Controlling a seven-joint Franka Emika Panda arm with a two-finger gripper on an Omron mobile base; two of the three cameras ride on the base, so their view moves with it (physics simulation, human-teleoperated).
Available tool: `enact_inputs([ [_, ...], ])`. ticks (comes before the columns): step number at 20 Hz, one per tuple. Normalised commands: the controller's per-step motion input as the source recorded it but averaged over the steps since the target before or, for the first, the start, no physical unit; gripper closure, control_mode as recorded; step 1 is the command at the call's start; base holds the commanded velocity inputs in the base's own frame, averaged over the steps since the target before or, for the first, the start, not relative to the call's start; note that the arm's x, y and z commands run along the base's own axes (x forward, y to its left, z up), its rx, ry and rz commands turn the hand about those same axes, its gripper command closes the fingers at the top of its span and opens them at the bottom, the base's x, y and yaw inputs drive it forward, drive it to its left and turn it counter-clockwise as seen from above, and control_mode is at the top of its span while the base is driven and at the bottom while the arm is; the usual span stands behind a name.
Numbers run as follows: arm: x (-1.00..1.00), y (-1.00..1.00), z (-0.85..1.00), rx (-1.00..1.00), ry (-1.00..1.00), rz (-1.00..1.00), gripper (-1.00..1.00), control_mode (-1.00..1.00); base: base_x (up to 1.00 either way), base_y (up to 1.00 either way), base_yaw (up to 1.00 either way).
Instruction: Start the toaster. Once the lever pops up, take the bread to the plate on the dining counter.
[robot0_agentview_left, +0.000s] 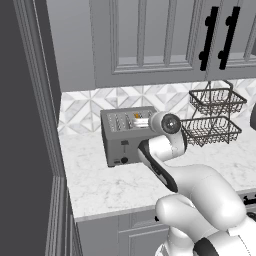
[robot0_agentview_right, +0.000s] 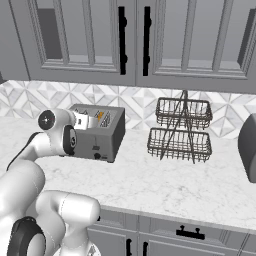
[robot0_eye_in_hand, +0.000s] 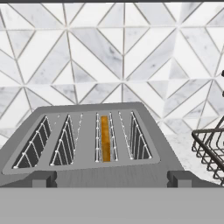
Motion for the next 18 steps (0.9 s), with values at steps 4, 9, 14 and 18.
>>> enact_inputs([
  [4,0.00,0.00,0.00,0.00,0.00,0.00,-1.00,-1.00,0.00,0.00,0.00],
  [9,0.00,0.00,0.00,0.00,0.00,0.00,-1.00,-1.00,0.00,0.00,0.00],
  [14,0.00,0.00,0.00,0.00,0.00,0.00,-1.00,-1.00,0.00,0.00,0.00],
  [18,0.00,0.00,0.00,0.00,0.00,0.00,-1.00,-1.00,0.00,0.00,0.00],
])
